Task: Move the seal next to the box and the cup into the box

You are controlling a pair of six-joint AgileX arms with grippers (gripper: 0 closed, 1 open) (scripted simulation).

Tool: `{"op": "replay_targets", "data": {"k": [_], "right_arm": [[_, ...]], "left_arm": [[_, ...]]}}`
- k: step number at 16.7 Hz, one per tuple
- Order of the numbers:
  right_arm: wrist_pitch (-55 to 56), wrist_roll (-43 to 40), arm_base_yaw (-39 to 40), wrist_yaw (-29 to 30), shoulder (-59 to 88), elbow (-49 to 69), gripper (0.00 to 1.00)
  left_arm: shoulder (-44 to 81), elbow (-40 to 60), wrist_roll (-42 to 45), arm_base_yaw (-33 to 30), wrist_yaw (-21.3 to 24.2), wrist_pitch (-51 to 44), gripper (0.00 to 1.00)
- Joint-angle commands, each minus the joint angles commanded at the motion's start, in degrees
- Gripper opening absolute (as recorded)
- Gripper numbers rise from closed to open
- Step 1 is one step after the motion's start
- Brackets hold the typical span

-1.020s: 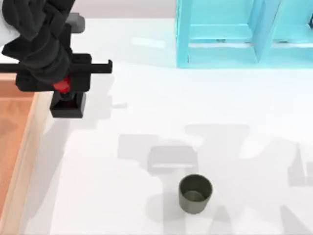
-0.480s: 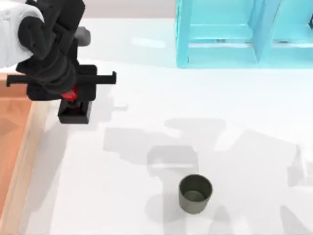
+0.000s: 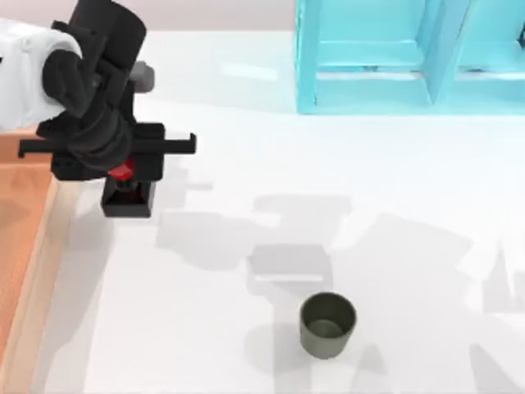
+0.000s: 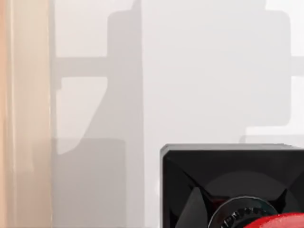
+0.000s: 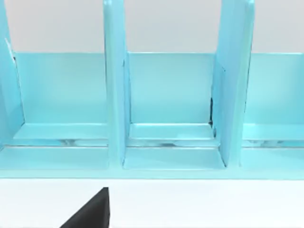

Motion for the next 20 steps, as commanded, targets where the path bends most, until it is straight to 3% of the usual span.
{"op": "replay_targets", "data": {"k": [12,20], "right_arm": [[0.00,0.00,0.00,0.00,0.00,0.00,1.00],[0.00,0.00,0.00,0.00,0.00,0.00,1.00]], "left_arm": [[0.00,0.00,0.00,0.00,0.00,0.00,0.98],[0.00,0.00,0.00,0.00,0.00,0.00,1.00]]}}
